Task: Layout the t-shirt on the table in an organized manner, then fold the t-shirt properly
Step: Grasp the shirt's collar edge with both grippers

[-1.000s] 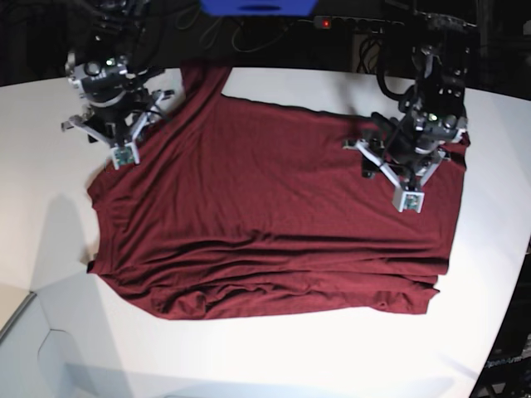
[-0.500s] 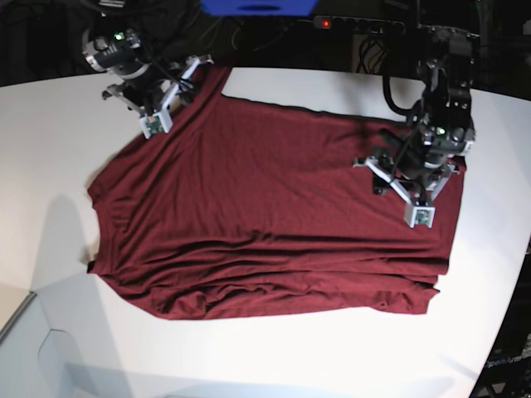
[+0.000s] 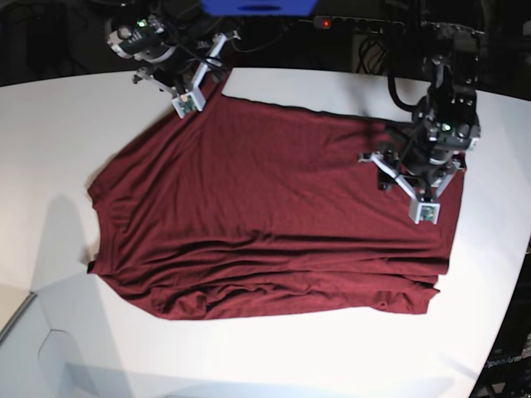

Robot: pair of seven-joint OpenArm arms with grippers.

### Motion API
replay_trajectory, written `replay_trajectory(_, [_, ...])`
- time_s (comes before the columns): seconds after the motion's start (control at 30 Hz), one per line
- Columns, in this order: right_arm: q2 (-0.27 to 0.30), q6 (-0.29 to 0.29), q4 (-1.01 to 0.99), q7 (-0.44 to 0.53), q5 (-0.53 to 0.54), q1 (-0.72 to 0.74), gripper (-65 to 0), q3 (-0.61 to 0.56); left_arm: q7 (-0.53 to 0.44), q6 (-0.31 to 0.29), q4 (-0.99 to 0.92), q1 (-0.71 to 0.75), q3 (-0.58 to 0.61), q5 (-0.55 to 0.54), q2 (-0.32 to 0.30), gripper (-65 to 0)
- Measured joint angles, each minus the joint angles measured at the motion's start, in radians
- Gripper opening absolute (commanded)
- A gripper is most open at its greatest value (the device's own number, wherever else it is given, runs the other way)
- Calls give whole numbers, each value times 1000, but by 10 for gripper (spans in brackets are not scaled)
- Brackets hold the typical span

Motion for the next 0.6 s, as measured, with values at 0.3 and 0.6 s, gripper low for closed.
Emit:
replay_trajectory(0.3, [0,0,-84,84,8,48,-584,-6,-2,0,34,35,-42,2,-5,-381])
replay_trajectory(0.6, [0,3,10,29,-10,90,-650,-8,2,1,61,70,-61,1,-6,-381])
